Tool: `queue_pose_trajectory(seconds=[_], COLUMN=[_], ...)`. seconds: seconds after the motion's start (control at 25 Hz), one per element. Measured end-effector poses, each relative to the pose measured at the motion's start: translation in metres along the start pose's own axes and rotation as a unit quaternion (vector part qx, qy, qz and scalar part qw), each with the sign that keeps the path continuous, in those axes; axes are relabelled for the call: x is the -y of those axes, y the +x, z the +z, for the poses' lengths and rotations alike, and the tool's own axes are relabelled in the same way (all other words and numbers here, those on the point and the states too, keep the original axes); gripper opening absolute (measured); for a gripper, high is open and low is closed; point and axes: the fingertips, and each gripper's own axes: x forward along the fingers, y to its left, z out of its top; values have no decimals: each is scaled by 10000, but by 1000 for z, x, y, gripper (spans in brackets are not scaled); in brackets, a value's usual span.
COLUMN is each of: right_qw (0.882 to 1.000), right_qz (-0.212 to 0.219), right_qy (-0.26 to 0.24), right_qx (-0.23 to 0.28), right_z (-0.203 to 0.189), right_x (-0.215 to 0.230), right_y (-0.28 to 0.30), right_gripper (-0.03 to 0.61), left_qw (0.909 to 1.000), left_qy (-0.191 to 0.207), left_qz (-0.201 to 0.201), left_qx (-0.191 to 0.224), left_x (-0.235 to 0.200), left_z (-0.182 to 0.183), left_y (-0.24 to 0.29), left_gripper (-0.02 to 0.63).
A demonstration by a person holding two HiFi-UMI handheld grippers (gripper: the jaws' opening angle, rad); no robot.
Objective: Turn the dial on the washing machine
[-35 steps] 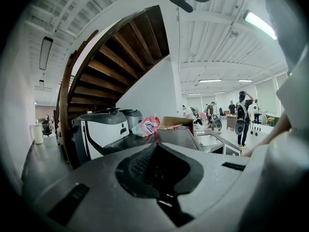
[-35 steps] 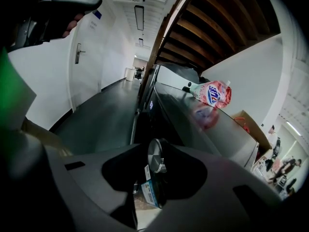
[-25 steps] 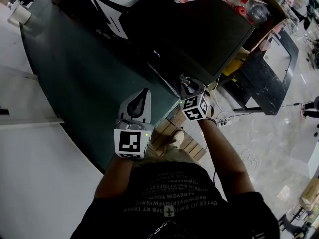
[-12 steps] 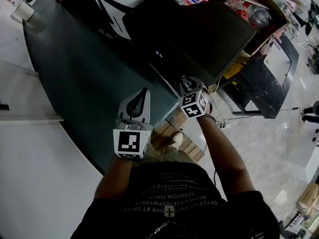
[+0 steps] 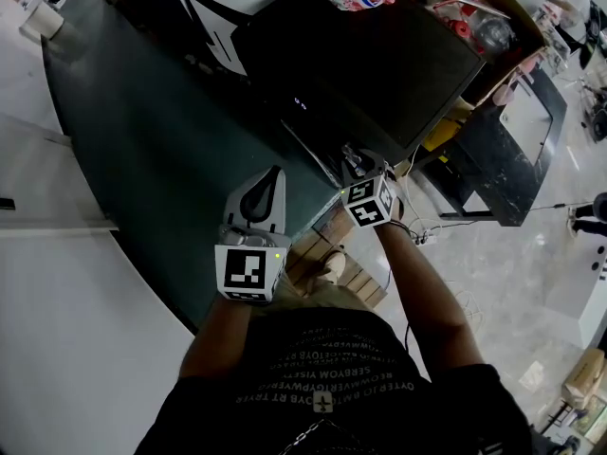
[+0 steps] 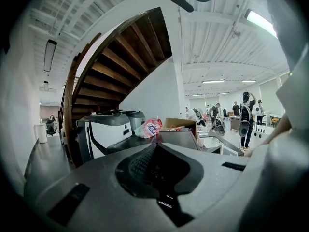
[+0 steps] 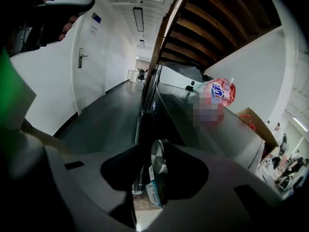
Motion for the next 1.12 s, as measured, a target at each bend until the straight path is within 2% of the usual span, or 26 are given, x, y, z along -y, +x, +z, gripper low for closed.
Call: queue_pose_trajectory(seconds=[0.32,0.6,1.12], right_qw=[10000,9998,9997], right_qz=[28,94,141], right_qy=[37,-140,-186], right_qx=[-55,57,1], right_z=[-6,11,12], right_x=[1,0,-5], right_y=[-3,1,7], right_gripper=[129,130,130], left_qw=[10000,10000,10000], left_qy=[9,2,23], left_qz=[4,36,15], left_qx=[9,-8,-22], left_x=[2,3,6], left_z=[2,1,2], left_y=[2,2,5], left_gripper=[3,3,3])
